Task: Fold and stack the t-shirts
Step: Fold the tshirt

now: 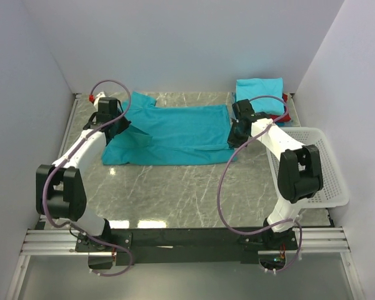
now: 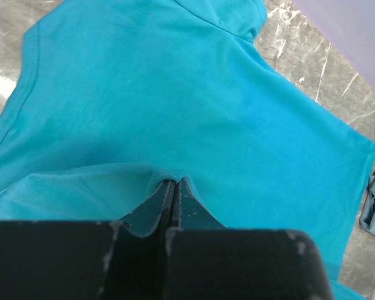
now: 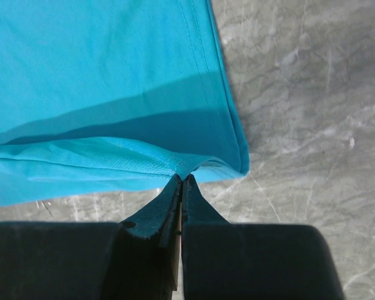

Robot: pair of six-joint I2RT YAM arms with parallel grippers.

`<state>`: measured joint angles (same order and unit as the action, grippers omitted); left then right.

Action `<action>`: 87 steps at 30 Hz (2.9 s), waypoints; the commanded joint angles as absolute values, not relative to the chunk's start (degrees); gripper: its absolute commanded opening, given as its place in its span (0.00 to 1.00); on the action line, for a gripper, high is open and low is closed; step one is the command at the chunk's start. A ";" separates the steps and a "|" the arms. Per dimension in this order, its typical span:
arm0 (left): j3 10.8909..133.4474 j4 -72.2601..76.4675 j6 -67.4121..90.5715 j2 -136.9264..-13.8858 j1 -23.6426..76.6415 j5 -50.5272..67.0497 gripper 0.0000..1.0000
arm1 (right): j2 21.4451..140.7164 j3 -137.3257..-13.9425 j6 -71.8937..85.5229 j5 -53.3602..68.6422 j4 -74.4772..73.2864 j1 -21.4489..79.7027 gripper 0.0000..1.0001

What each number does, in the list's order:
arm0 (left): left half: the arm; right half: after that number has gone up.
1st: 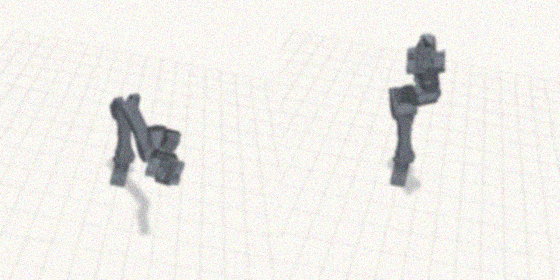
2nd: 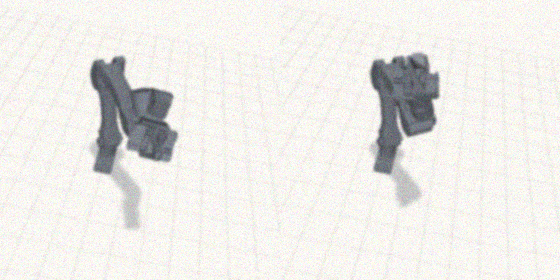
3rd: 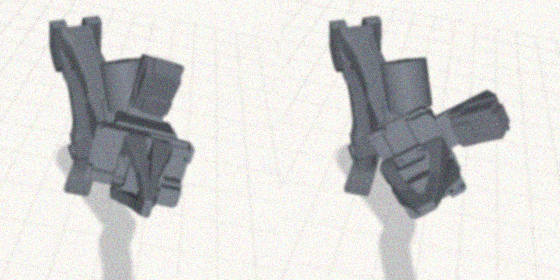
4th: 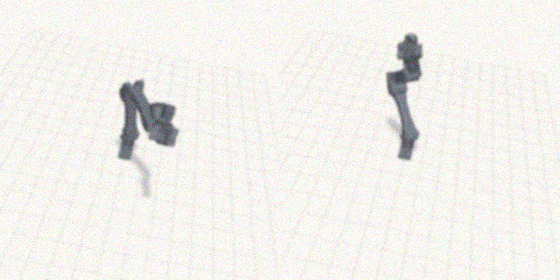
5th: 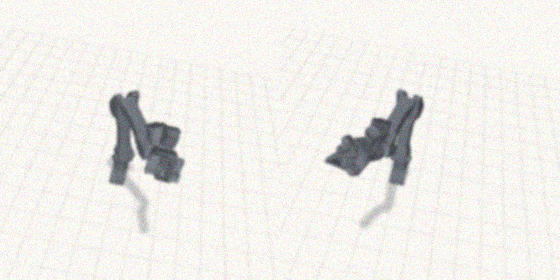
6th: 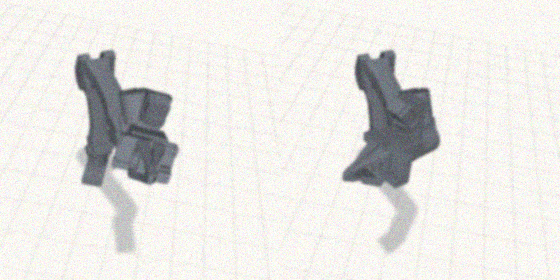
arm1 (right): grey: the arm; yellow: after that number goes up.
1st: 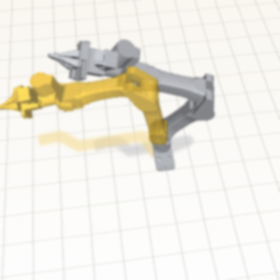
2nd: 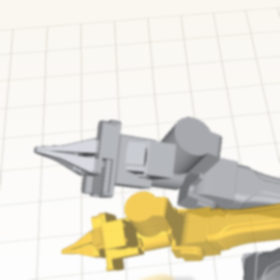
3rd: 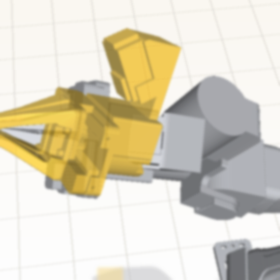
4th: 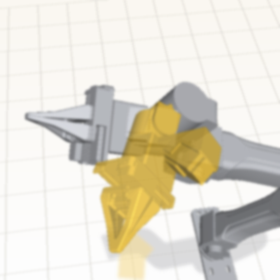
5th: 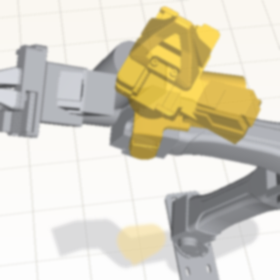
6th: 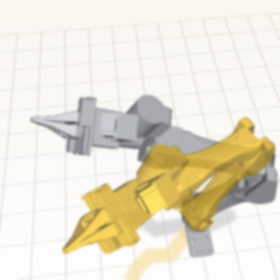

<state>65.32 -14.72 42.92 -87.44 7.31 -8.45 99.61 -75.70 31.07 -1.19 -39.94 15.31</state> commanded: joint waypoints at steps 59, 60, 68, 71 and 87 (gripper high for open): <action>56.87 -11.60 43.15 -102.41 3.34 9.67 1.00 | 107.59 -69.35 26.54 3.08 -22.77 21.53 0.89; 55.39 -12.04 43.07 -101.52 3.34 8.62 0.99 | 107.06 -68.56 26.54 3.34 -22.24 21.53 0.89; 40.10 -11.86 48.16 -83.62 3.52 7.12 0.99 | 97.23 -55.12 29.18 5.45 -19.60 23.20 0.90; 33.68 -14.13 49.65 -75.19 3.69 5.02 0.99 | 93.01 -49.85 29.62 5.19 -19.69 24.60 0.90; 28.80 -28.83 55.73 -30.59 4.22 -3.50 0.99 | 69.88 -44.97 32.43 -4.64 -24.07 29.79 0.91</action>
<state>22.96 -26.41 55.31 -32.38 4.10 1.19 74.11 -39.44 32.56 1.08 -22.55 29.50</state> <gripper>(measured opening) 0.994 0.909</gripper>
